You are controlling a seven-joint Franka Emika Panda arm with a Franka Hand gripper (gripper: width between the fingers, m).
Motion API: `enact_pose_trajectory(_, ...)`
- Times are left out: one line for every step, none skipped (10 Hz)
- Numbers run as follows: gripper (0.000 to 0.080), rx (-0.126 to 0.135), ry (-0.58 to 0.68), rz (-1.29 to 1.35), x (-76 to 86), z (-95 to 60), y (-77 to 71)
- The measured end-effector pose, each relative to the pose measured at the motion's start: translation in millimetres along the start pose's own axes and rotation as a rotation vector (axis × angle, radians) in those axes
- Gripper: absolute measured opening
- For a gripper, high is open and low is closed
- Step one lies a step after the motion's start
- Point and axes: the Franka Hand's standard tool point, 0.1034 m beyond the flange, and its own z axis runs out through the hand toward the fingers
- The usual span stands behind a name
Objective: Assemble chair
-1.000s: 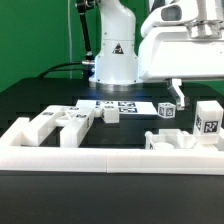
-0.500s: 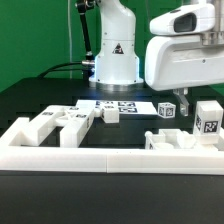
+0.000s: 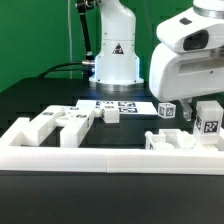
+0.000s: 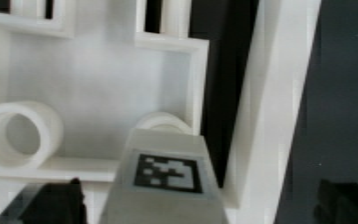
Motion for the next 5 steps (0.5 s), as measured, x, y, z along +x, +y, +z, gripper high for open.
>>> enact_pose_trajectory(0.0649,0.000,0.001,0.003,0.2,-0.4,1.8)
enact_pose_trajectory(0.0649,0.001,0.000,0.003,0.0,0.2,1.3)
enact_pose_trajectory(0.0649,0.001,0.000,0.003,-0.1,0.3,1.5)
enact_pose_trajectory(0.0649,0.001,0.000,0.003,-0.1,0.4,1.5)
enact_pose_trajectory(0.0649,0.000,0.001,0.038,0.1,0.4,3.2)
